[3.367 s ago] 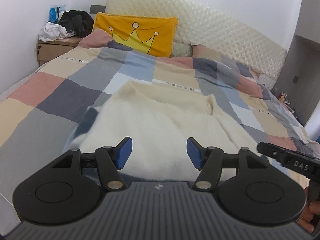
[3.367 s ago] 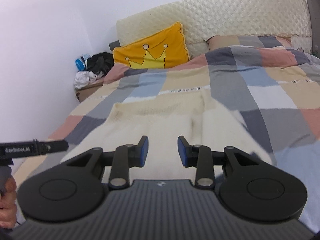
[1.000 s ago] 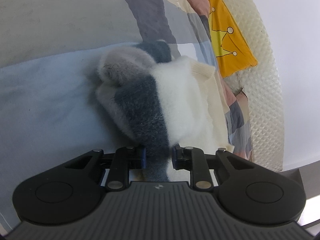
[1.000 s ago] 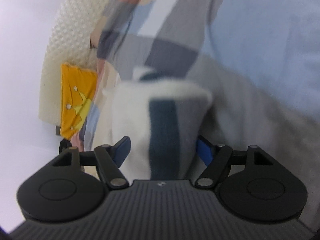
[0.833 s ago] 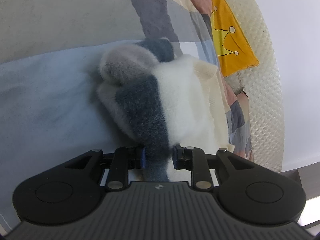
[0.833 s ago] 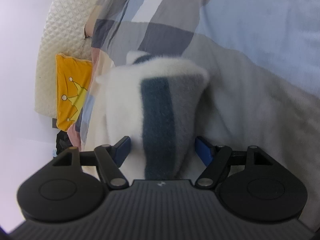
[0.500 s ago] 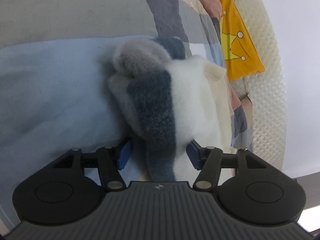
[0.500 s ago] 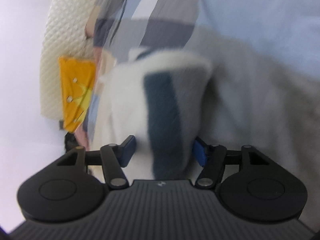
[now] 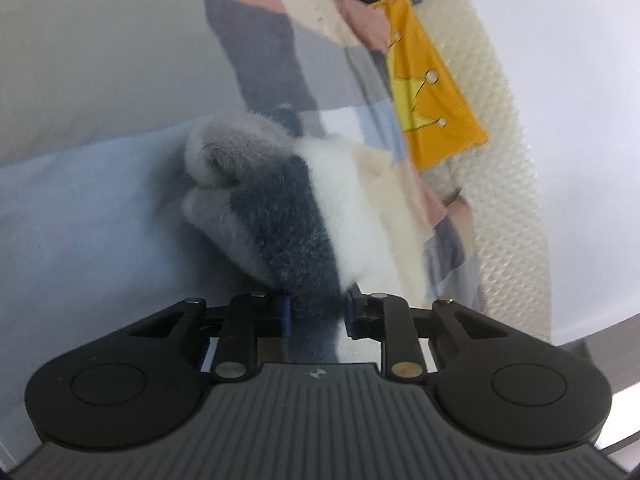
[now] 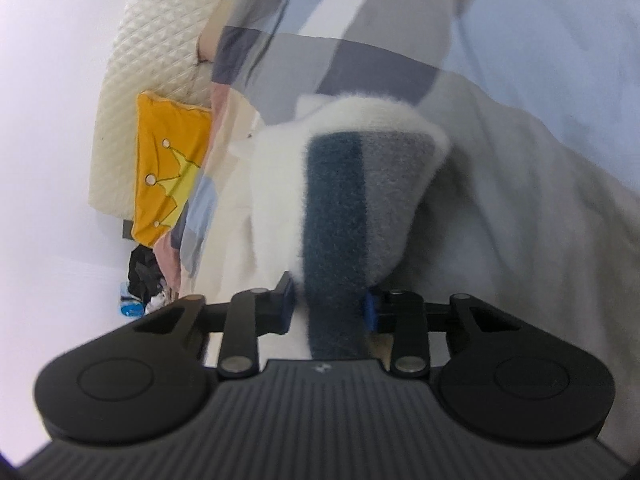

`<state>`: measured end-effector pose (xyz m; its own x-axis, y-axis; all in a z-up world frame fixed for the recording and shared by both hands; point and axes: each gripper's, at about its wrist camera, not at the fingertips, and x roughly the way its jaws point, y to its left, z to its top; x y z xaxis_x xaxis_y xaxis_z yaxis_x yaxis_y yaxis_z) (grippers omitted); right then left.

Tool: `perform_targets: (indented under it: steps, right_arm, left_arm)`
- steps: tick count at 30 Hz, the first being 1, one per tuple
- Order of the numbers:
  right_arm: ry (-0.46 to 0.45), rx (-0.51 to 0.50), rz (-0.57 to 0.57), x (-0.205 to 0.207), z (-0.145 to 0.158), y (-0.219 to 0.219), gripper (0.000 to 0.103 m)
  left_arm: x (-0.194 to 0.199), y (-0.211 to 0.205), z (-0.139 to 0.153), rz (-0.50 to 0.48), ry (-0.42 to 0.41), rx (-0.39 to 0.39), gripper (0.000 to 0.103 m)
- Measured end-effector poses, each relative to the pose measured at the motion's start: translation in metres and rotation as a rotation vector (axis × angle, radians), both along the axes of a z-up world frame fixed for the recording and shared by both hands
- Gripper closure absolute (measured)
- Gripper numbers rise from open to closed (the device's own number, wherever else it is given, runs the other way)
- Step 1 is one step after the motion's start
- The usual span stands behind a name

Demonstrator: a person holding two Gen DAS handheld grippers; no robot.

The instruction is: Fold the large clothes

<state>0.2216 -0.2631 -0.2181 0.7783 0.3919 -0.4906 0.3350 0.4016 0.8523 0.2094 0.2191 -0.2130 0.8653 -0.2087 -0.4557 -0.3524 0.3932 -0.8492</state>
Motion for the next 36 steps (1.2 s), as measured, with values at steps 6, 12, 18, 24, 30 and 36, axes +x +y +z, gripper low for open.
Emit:
perform_targets:
  steps: [6,12,18,24,30,36]
  right_arm:
    - [-0.048,-0.013,0.018,-0.012,0.031,-0.003,0.069]
    - [-0.075,-0.039,0.056,-0.038,0.056,-0.005,0.069]
    - [-0.07,-0.044,0.073,-0.068,0.069,-0.01,0.07]
    - [-0.045,-0.014,0.069,-0.09,0.066,-0.017,0.07]
    - [-0.005,0.001,0.058,-0.083,0.061,-0.017,0.07]
    - [0.006,0.062,0.058,-0.065,0.063,-0.02,0.07]
  left_arm:
    - [-0.023,-0.011,0.035,-0.014,-0.077,0.122,0.077]
    - [-0.063,-0.013,0.053,-0.001,-0.103,0.147,0.077]
    - [-0.098,-0.015,0.063,0.005,-0.09,0.148,0.077]
    - [-0.123,-0.016,0.061,0.001,-0.067,0.144,0.077]
    - [-0.114,-0.011,0.056,-0.001,-0.043,0.113,0.077]
    - [-0.101,-0.003,0.057,0.003,-0.04,0.063,0.077]
